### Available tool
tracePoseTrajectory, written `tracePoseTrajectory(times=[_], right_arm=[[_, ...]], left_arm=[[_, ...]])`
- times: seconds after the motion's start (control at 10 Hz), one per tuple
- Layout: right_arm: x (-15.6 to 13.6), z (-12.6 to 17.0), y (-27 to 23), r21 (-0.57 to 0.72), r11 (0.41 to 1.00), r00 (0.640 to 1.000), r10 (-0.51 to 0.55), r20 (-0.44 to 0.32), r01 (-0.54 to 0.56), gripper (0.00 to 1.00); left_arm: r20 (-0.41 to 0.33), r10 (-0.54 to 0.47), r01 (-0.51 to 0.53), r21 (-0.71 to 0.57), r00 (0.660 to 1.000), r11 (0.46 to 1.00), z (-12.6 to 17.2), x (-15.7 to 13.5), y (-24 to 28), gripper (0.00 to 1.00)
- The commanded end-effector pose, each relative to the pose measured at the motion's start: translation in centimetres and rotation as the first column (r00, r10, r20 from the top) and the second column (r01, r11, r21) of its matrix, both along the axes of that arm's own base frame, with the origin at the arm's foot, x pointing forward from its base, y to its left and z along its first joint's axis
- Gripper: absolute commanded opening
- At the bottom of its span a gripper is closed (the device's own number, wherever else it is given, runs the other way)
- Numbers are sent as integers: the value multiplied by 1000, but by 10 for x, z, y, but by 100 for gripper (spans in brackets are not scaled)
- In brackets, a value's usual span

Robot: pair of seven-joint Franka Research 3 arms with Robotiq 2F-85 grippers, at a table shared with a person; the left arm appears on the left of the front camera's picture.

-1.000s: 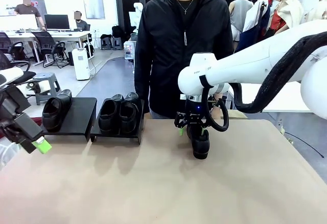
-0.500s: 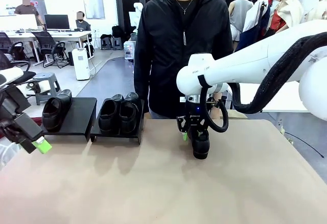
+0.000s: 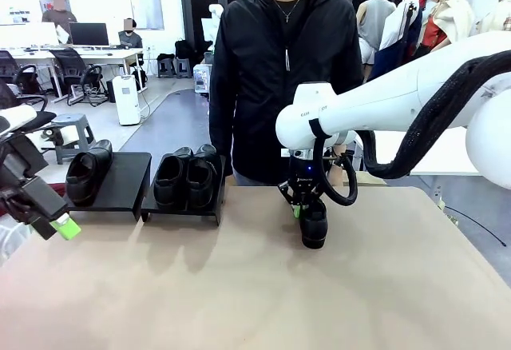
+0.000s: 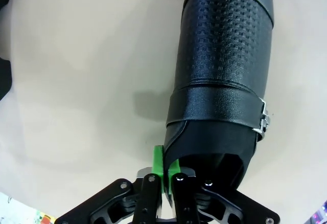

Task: Organize the shoes by placing them on the stand.
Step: Pick up one Shoe and place it in the middle of the table.

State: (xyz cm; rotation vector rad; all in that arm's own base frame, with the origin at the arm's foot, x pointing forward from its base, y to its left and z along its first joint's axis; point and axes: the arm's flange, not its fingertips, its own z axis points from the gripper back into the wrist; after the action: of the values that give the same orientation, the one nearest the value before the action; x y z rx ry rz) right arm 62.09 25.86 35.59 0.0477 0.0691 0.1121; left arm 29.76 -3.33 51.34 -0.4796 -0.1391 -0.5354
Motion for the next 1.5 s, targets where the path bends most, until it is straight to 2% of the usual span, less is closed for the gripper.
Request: tracePoseTrajectory(times=[0.0, 0.2, 0.3, 0.4, 0.5, 0.6, 0.7, 0.8, 0.9, 1.0, 1.1, 1.4], right_arm=[[4, 1, 2, -34, 999, 999, -17, 35, 18, 0], [-5, 18, -8, -38, 999, 997, -8, 71, 11, 0], [-22, 49, -17, -36, 999, 993, -8, 114, 13, 0], [-45, 83, -18, -38, 997, 984, -64, 164, 71, 0], [-83, 110, -9, -57, 997, 980, -36, 195, 48, 0], [-122, 123, -1, -106, 990, 974, -69, 217, 93, 0], [-164, 121, 7, -134, 987, 968, -56, 244, 91, 0], [-191, 116, 8, -116, 984, 949, -98, 298, 138, 0], [-201, 112, 5, -116, 977, 936, -131, 327, 177, 0], [-192, 114, 1, -108, 981, 942, -122, 314, 163, 0], [-193, 125, 14, -112, 988, 964, -76, 253, 107, 0], [-193, 125, 14, -112, 988, 964, -76, 253, 107, 0]], left_arm=[[-1, 9, -9, 0, 1000, 1000, 2, 1, 2, 100], [-1, 9, -9, 0, 1000, 1000, 2, 1, 2, 100], [-1, 9, -9, 0, 1000, 1000, 2, 1, 2, 100], [-1, 9, -9, 0, 1000, 1000, 2, 1, 2, 100], [-1, 9, -9, 0, 1000, 1000, 2, 1, 2, 100], [-1, 9, -9, 0, 1000, 1000, 2, 1, 2, 100], [-1, 9, -9, 0, 1000, 1000, 2, 1, 2, 100], [-1, 9, -9, 0, 1000, 1000, 2, 1, 2, 100], [-1, 9, -9, 0, 1000, 1000, 2, 1, 2, 100], [-1, 9, -9, 0, 1000, 1000, 2, 1, 2, 100], [-1, 9, -9, 0, 1000, 1000, 2, 1, 2, 100], [-1, 9, -9, 0, 1000, 1000, 2, 1, 2, 100]])
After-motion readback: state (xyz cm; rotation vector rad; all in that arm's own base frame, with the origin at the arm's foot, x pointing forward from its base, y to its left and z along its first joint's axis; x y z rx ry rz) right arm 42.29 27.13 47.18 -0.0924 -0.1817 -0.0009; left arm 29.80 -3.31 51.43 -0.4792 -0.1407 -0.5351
